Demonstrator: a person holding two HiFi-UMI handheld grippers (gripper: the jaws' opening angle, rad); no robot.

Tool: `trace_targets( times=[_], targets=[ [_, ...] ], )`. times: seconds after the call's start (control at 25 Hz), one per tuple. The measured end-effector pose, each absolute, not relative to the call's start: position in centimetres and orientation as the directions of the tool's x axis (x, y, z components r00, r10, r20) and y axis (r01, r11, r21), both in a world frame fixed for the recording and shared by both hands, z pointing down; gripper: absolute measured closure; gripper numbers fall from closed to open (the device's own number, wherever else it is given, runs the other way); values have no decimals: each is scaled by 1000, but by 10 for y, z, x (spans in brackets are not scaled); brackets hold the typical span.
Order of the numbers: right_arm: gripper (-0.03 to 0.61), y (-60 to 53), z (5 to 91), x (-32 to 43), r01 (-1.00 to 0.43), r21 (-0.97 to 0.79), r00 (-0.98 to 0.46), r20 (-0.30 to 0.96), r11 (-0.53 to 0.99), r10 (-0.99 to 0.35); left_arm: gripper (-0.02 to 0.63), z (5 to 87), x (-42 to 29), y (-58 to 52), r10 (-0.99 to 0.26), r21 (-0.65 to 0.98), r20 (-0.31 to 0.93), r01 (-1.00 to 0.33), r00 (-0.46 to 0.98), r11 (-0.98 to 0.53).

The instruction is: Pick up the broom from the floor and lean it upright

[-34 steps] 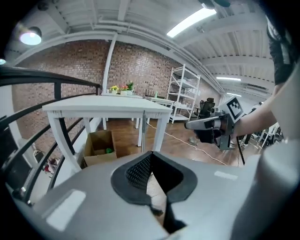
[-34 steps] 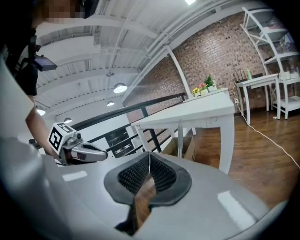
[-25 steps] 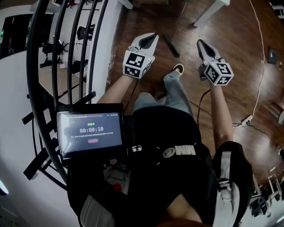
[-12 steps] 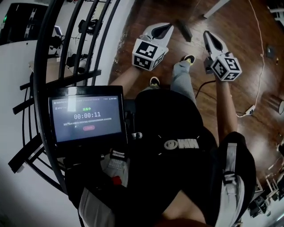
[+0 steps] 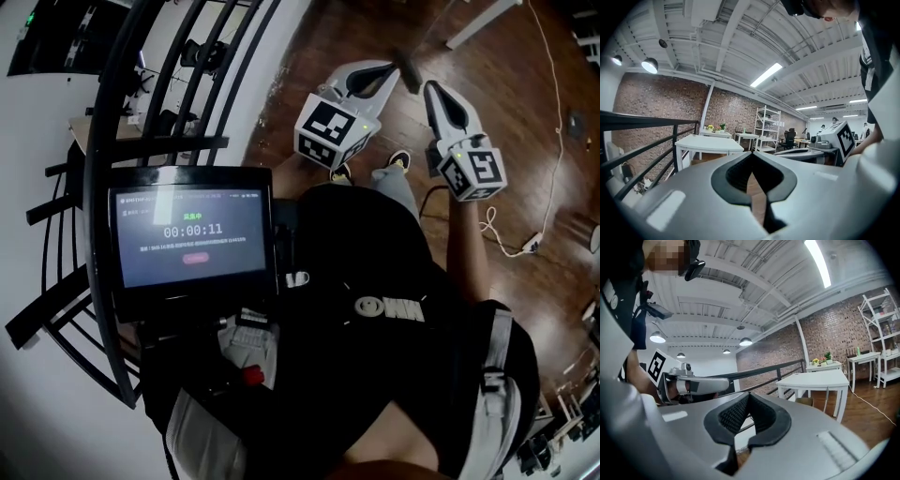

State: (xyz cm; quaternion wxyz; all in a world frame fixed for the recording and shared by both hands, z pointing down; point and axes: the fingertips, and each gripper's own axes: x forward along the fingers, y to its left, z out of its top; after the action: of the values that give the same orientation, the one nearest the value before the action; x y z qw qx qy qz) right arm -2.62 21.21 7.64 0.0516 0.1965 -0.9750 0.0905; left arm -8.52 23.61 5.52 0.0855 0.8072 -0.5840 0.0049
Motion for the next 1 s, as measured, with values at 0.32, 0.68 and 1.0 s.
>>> trace_targets(
  times=[0.32, 0.68, 1.0],
  targets=[
    [575, 203, 68, -18, -434, -187, -900, 119, 881, -419, 598, 43, -80, 232, -943, 132, 87, -942, 322, -309],
    [575, 202, 55, -29, -452, -179, -892, 90, 874, -443, 598, 33, -75, 228, -941, 114, 73, -940, 332, -322],
    [575, 204, 60, -28, -464, -179, -886, 98, 867, -454, 598, 35, -74, 228, -940, 109, 75, -940, 333, -324]
  ],
)
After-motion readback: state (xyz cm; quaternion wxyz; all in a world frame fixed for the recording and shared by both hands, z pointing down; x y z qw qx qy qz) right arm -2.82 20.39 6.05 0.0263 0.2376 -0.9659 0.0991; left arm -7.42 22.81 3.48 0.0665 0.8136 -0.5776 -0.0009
